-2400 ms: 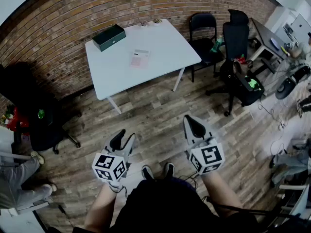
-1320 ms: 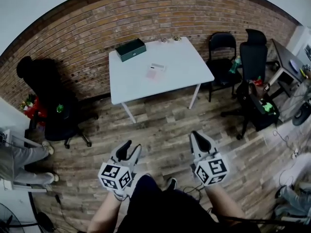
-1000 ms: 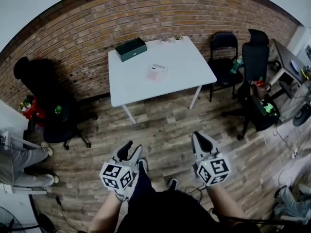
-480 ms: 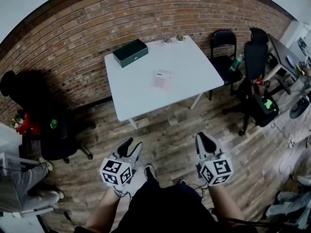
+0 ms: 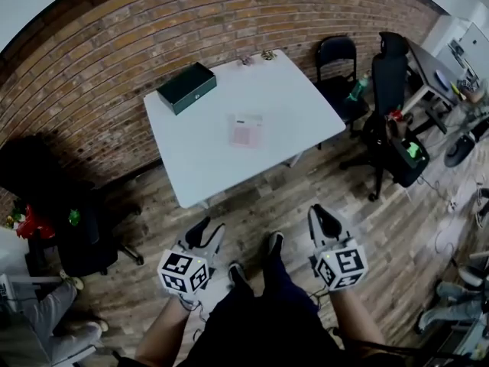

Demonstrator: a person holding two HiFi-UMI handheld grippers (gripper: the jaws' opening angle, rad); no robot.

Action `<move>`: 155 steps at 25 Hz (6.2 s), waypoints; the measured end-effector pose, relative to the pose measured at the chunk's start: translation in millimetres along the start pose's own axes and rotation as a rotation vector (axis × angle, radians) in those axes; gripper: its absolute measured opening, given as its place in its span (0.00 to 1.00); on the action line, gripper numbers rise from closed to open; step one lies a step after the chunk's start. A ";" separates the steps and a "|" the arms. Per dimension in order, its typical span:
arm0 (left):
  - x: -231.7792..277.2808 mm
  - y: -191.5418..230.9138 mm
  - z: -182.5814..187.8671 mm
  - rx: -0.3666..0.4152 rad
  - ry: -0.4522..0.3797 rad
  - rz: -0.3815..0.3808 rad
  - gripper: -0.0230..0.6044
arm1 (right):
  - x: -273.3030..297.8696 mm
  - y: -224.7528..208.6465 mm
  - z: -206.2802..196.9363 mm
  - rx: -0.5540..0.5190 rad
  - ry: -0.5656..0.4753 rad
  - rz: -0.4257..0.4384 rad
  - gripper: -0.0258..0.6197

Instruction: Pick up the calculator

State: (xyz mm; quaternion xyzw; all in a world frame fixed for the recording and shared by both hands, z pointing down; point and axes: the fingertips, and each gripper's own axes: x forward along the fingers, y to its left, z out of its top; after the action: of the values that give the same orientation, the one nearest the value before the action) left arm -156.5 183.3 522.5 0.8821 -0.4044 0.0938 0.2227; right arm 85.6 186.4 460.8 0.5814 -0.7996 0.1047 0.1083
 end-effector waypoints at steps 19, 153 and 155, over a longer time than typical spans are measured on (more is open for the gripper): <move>130.5 52.6 91.2 -0.067 -0.022 0.145 0.31 | 178.9 -86.8 28.5 0.050 0.047 0.258 0.13; 241.1 210.2 145.0 -0.344 0.008 0.174 0.29 | 390.3 -111.6 188.7 0.563 -0.104 0.483 0.12; 242.4 210.4 143.6 -0.344 0.004 0.168 0.29 | 391.7 -113.0 186.3 0.564 -0.098 0.478 0.12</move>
State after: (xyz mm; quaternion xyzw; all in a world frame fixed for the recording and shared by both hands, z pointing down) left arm -158.6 -167.6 546.1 0.7938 -0.4863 0.0434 0.3626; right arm 65.9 -257.7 403.2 0.3897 -0.8567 0.3151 -0.1221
